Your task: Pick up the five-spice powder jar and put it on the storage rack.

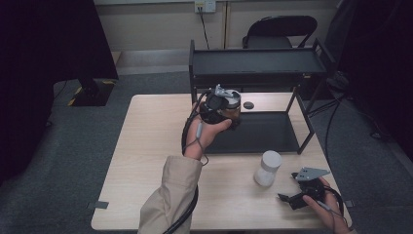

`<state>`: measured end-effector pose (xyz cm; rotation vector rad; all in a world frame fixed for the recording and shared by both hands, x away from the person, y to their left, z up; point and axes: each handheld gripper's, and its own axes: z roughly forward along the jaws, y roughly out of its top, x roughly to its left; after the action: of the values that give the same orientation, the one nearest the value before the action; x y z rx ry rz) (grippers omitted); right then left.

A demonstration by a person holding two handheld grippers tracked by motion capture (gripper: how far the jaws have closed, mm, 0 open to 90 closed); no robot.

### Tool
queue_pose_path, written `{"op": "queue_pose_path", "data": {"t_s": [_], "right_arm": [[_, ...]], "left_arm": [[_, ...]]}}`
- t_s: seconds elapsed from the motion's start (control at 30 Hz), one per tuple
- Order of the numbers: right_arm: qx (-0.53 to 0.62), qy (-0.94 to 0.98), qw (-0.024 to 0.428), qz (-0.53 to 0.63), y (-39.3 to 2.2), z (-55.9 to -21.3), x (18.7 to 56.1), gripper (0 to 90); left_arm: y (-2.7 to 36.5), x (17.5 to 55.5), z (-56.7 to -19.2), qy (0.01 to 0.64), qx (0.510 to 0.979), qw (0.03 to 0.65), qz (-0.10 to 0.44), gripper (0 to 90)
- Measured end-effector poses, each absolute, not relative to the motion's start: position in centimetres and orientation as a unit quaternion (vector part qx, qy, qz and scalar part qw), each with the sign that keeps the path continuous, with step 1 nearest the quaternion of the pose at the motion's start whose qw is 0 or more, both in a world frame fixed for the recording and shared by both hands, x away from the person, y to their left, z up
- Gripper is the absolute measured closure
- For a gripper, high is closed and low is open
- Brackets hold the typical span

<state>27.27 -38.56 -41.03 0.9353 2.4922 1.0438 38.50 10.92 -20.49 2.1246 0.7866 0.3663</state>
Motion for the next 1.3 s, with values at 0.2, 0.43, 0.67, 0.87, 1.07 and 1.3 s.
{"op": "queue_pose_path", "data": {"t_s": [0.2,0.43,0.67,0.87,1.07,1.3], "right_arm": [[0.324,0.863,0.141,0.361,-38.6,-41.0,27.3,0.0],[0.324,0.863,0.141,0.361,-38.6,-41.0,27.3,0.0],[0.324,0.863,0.141,0.361,-38.6,-41.0,27.3,0.0],[0.324,0.863,0.141,0.361,-38.6,-41.0,27.3,0.0],[0.324,0.863,0.141,0.362,-38.6,-41.0,27.3,0.0],[0.324,0.863,0.141,0.361,-38.6,-41.0,27.3,0.0]], "left_arm": [[10.4,38.6,-19.1,0.308,0.847,0.406,0.151,30.2],[10.2,39.0,-17.3,0.304,0.847,0.411,0.147,30.2],[9.8,39.2,-15.6,0.301,0.847,0.41,0.153,30.2],[9.7,39.6,-14.5,0.303,0.847,0.409,0.153,30.2],[9.3,39.7,-13.3,0.301,0.849,0.404,0.161,30.1],[9.2,39.9,-11.8,0.3,0.848,0.405,0.164,30.1]]}}
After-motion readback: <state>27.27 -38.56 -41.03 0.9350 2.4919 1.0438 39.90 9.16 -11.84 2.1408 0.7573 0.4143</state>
